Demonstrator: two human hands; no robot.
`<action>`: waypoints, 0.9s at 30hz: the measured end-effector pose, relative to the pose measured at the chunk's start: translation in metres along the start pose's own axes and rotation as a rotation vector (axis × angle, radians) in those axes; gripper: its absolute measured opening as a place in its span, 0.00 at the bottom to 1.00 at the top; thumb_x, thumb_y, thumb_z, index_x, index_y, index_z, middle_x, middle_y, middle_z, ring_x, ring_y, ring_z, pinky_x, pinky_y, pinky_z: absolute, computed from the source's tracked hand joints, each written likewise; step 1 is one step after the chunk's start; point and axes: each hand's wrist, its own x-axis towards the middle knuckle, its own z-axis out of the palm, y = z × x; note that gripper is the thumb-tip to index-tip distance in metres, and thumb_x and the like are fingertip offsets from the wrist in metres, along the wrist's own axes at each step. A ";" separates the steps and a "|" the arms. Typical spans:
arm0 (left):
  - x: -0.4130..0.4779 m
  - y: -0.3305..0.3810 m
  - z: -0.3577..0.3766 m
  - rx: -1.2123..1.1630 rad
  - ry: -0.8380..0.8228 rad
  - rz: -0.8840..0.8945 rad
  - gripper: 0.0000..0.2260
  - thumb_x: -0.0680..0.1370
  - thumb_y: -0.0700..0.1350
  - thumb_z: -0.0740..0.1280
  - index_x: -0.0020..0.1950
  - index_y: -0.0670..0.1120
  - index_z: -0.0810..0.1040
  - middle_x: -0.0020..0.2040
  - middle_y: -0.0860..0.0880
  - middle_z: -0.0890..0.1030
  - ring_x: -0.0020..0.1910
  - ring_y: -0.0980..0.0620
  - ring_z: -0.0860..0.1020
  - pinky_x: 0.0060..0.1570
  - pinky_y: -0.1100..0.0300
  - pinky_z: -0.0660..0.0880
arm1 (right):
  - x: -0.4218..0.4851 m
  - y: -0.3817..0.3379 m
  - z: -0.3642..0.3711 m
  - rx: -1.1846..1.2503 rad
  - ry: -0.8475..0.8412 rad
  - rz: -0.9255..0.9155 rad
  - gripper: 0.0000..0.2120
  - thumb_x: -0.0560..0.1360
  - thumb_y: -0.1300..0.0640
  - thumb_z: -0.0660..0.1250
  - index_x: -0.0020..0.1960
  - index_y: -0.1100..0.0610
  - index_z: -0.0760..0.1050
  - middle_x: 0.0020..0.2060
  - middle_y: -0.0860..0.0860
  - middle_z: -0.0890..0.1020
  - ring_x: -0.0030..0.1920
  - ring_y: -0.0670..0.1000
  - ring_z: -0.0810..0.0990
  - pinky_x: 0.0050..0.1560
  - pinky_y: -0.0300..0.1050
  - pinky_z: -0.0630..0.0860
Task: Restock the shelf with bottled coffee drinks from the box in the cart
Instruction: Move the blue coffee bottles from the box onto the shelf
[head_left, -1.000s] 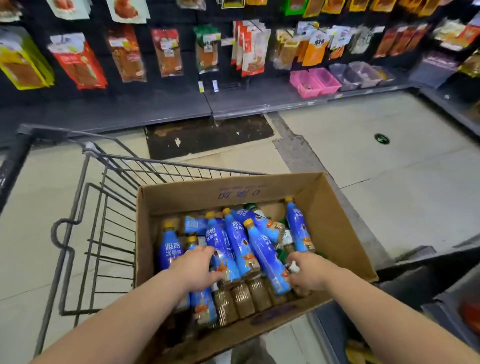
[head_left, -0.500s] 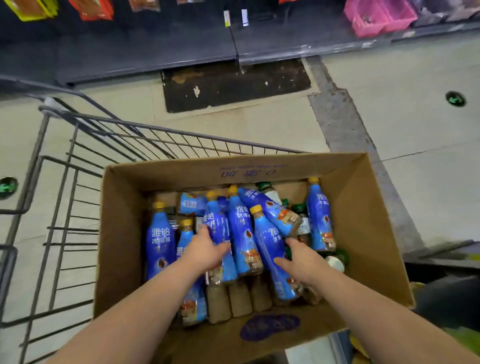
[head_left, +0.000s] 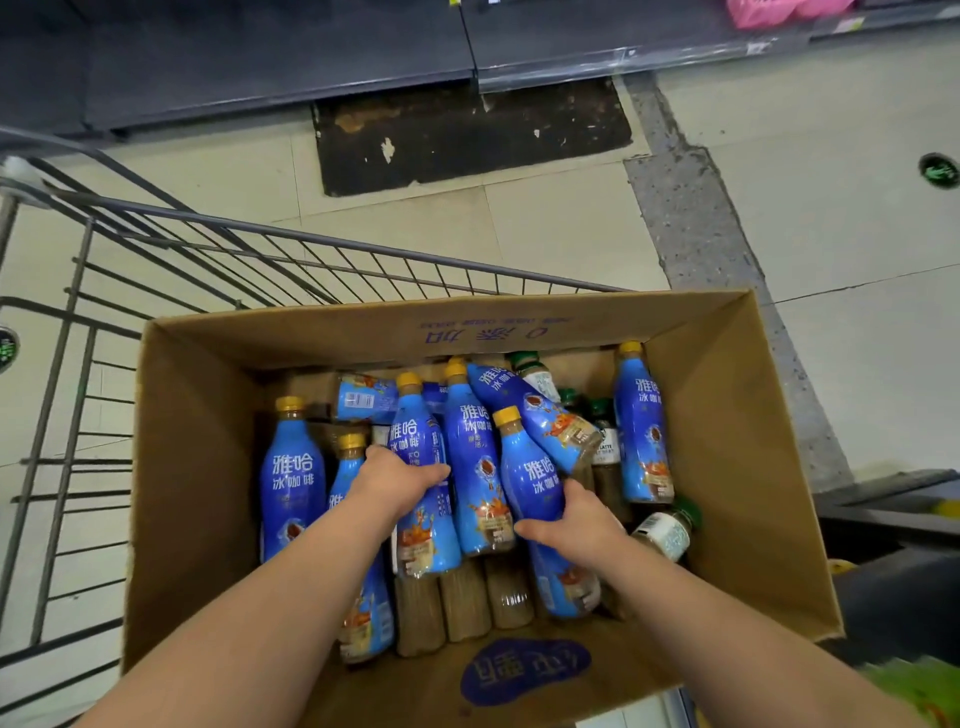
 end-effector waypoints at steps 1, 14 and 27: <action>0.003 -0.002 0.001 -0.006 -0.015 -0.008 0.35 0.60 0.53 0.79 0.60 0.42 0.71 0.54 0.42 0.80 0.48 0.42 0.81 0.52 0.46 0.79 | 0.001 0.001 0.001 -0.031 0.006 0.003 0.34 0.67 0.44 0.74 0.66 0.57 0.65 0.63 0.52 0.73 0.62 0.54 0.74 0.53 0.43 0.71; -0.037 -0.019 0.003 -0.053 0.048 0.223 0.29 0.68 0.48 0.76 0.61 0.43 0.64 0.55 0.44 0.75 0.54 0.42 0.77 0.54 0.48 0.76 | -0.030 -0.007 0.005 0.116 0.160 -0.004 0.31 0.67 0.45 0.74 0.60 0.57 0.64 0.54 0.52 0.76 0.55 0.54 0.77 0.49 0.46 0.74; -0.109 0.007 -0.043 0.009 0.076 0.601 0.28 0.66 0.49 0.77 0.59 0.43 0.67 0.55 0.44 0.78 0.51 0.43 0.77 0.52 0.52 0.75 | -0.126 -0.043 -0.026 0.294 0.515 -0.111 0.26 0.67 0.48 0.74 0.56 0.57 0.67 0.48 0.50 0.74 0.47 0.52 0.73 0.47 0.43 0.69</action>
